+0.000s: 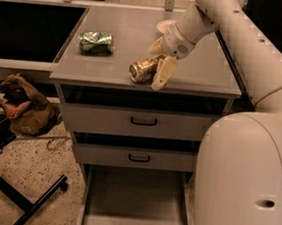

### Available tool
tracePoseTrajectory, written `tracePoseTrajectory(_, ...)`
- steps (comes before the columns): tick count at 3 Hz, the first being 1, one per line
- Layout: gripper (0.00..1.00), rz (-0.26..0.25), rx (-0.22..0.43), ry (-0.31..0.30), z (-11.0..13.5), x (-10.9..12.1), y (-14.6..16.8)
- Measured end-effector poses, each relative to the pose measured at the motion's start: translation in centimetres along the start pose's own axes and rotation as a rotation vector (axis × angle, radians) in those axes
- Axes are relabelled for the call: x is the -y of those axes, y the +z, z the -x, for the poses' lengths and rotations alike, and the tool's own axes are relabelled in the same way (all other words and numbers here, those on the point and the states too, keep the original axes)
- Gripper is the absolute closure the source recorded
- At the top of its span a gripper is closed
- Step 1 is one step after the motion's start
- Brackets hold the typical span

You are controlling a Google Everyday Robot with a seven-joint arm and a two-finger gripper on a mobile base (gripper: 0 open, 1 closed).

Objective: Place orange can into bottom drawer

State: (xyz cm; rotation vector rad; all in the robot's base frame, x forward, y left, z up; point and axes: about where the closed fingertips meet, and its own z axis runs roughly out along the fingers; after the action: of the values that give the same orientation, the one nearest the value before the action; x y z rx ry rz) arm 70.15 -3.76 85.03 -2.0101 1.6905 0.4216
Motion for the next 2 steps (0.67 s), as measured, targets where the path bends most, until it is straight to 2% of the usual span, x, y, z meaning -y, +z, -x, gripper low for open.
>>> tracePoseTrajectory(2, 0.65, 0.000, 0.000, 0.000, 0.00, 0.00, 0.00)
